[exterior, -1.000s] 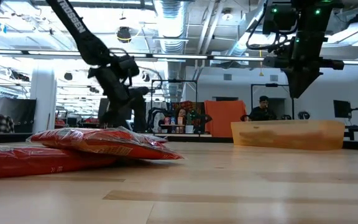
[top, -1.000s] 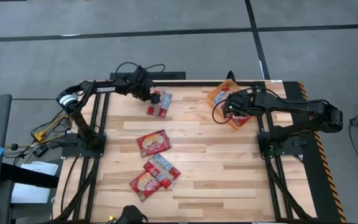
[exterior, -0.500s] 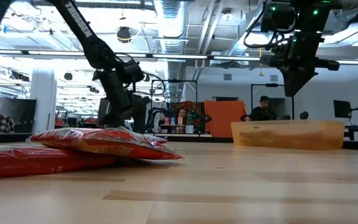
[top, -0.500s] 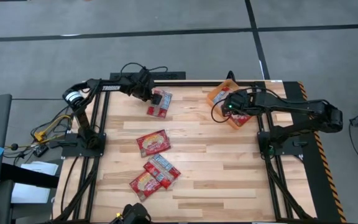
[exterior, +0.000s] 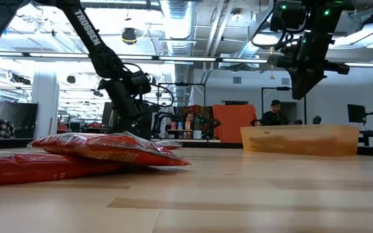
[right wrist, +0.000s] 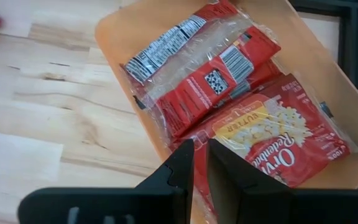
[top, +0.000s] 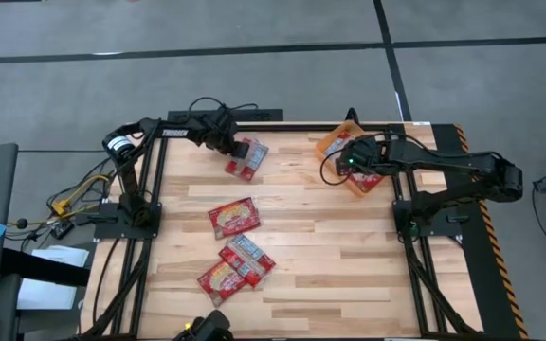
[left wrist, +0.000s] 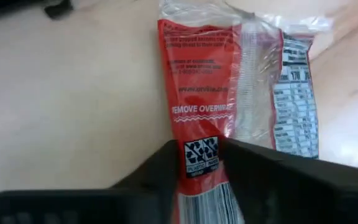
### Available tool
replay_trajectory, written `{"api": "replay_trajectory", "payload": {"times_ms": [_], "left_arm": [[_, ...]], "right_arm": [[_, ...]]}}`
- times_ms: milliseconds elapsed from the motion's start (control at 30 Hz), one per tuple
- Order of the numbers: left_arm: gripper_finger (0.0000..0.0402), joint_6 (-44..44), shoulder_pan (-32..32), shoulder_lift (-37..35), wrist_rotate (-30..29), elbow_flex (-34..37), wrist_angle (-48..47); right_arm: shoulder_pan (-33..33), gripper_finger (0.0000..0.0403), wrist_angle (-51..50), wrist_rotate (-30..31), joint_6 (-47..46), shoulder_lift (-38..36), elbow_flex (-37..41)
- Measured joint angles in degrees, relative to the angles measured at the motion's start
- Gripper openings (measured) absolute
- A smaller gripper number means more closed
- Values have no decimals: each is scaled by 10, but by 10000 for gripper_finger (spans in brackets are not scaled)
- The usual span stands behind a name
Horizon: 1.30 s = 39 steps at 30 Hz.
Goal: Sort popcorn bags into baskets
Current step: Put the red popcorn bag into the orange bin
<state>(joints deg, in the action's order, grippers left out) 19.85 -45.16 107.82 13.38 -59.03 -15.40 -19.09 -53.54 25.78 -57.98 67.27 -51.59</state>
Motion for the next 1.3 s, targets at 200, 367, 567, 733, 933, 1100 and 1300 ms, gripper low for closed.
{"api": "replay_trajectory", "payload": {"times_ms": [200,367,567,733,933,1100,1300], "left_arm": [[10,34,2,1,37,1,-3],[2,61,10,-7,106,4,-10],[0,79,40,-66,109,5,-12],[0,97,65,-129,96,4,-10],[0,122,81,-206,92,4,-13],[0,140,88,-266,85,3,-24],[0,171,96,-331,81,3,-24]], "right_arm": [[1,66,11,2,0,0,0],[20,66,61,0,26,0,0],[53,70,185,-25,45,35,0],[65,110,305,-76,45,93,1],[65,204,436,-129,59,164,1],[68,269,563,-147,75,204,0],[66,285,704,-179,99,238,0]]}}
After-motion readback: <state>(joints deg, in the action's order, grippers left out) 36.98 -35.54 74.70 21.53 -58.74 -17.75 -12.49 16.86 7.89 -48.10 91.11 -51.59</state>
